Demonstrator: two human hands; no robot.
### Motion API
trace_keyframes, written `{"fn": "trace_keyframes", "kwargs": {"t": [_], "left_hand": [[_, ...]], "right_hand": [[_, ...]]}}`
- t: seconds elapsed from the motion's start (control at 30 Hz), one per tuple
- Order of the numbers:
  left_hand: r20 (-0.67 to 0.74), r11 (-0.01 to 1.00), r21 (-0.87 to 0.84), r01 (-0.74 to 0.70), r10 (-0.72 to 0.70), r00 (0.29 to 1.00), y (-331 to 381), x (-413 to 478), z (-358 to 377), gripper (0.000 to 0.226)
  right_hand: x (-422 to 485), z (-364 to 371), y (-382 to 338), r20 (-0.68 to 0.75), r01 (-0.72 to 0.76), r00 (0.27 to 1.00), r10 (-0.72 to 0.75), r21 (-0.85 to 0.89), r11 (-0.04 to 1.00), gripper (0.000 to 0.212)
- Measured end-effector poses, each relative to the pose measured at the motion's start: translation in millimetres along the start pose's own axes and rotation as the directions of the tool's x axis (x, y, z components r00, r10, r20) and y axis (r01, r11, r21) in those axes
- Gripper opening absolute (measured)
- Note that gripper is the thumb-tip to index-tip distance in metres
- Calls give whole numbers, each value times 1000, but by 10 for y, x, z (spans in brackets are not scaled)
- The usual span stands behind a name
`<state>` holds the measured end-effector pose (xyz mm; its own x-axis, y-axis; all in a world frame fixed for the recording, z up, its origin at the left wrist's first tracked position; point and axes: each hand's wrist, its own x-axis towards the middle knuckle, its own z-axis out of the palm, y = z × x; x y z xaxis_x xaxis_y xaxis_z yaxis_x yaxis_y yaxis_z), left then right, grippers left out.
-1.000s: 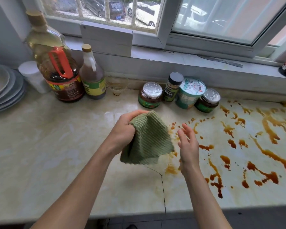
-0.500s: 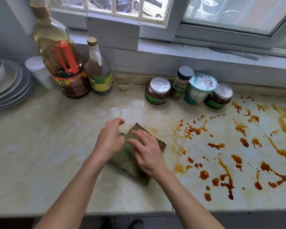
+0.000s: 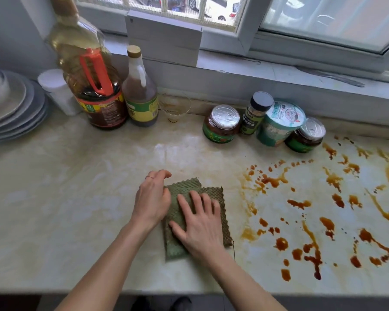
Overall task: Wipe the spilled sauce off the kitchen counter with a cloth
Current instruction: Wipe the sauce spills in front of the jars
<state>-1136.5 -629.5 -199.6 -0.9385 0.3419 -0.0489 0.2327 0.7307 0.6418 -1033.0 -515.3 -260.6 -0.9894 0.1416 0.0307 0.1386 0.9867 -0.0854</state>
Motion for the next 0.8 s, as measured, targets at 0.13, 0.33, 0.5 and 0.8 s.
{"fn": "trace_keyframes", "kwargs": {"t": [0.13,0.33,0.5,0.8], "left_hand": [[45,997,63,-51,48,998,5,-14,89,41],[10,995,93,-25,25,1000,-98,-43,140,39],[-21,995,95,-29,31,999,-112,-48,198,34],[-49,998,59,2,1,999,-154,-62,180,54]], "right_hand": [[188,18,436,-67,-198,977,202,58,978,61],[-236,34,60,-24,-97,994,104,203,974,72],[52,98,177,30,67,997,-69,53,996,60],[348,95,-120,-59,-70,995,85,224,972,52]]}}
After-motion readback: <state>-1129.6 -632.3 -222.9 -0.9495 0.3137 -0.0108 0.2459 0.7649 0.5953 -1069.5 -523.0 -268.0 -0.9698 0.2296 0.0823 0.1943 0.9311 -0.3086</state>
